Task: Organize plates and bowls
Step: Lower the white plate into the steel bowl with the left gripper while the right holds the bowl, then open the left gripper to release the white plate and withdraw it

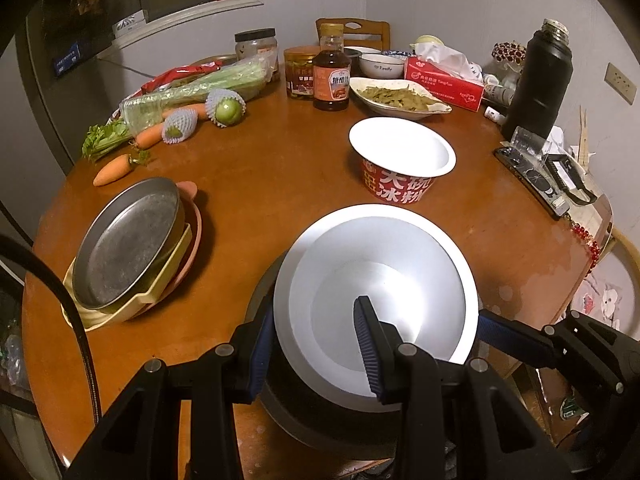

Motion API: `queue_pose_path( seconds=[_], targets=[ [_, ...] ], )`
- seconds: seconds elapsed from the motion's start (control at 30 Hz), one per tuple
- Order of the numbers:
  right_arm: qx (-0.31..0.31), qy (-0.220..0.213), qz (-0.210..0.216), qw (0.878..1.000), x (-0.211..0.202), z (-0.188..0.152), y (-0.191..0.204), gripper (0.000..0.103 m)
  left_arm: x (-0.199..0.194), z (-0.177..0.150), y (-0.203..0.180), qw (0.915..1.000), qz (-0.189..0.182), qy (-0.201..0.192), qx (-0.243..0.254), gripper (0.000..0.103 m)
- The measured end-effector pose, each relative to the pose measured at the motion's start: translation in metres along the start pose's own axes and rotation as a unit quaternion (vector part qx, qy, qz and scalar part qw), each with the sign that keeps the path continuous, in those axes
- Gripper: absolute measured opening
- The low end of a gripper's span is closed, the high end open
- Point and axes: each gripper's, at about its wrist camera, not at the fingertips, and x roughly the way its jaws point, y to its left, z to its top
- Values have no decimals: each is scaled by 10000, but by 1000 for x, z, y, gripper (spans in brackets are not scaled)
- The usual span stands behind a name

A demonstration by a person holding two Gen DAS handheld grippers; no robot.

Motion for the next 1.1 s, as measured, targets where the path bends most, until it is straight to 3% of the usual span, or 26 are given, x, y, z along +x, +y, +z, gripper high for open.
queue_pose_path(
  seconds=[1.1],
  targets=[
    [-144,-53,-64,9999,3,-1,6,48,2,-3,9,9997,-96,-17,-222,39]
  ],
)
